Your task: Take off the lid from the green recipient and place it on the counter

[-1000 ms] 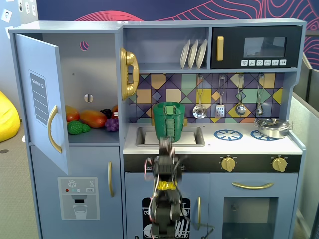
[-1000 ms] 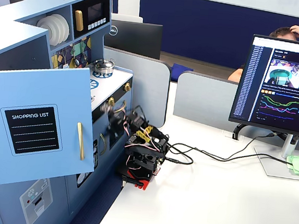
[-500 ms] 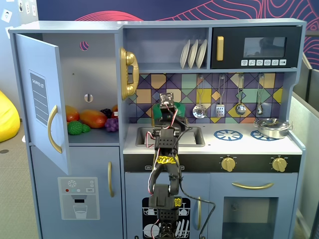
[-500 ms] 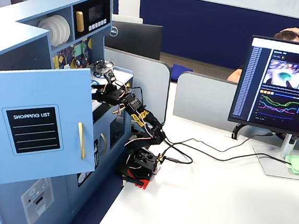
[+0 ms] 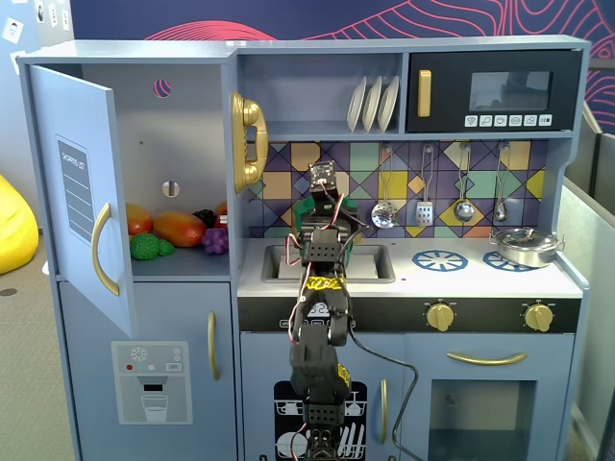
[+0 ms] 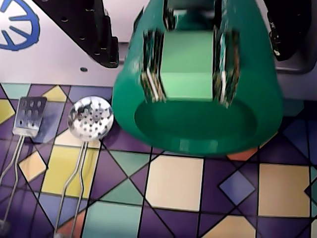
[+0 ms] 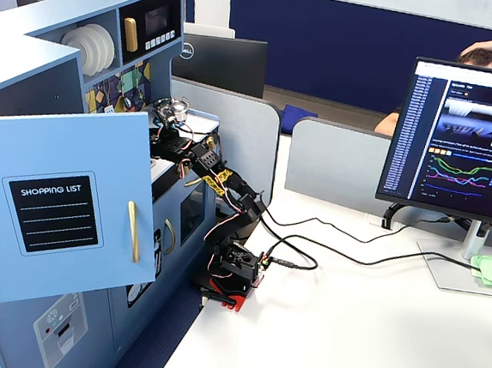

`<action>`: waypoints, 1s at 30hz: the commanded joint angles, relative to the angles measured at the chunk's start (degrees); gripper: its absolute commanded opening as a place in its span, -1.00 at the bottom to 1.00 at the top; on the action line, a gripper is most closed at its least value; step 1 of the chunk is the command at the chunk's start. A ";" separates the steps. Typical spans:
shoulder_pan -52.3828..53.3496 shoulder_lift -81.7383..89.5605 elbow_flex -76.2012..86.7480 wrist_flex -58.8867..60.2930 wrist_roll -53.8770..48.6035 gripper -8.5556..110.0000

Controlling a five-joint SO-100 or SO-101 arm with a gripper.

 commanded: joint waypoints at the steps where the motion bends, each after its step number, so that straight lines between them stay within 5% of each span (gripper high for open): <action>1: -0.44 -2.64 -5.98 -2.29 0.35 -0.31; 15: -1.14 -7.29 -10.02 -1.41 2.81 -0.42; 24: -2.99 -7.91 -10.37 1.93 1.32 -0.86; 30: -3.52 -7.65 -12.39 -0.79 2.90 -0.86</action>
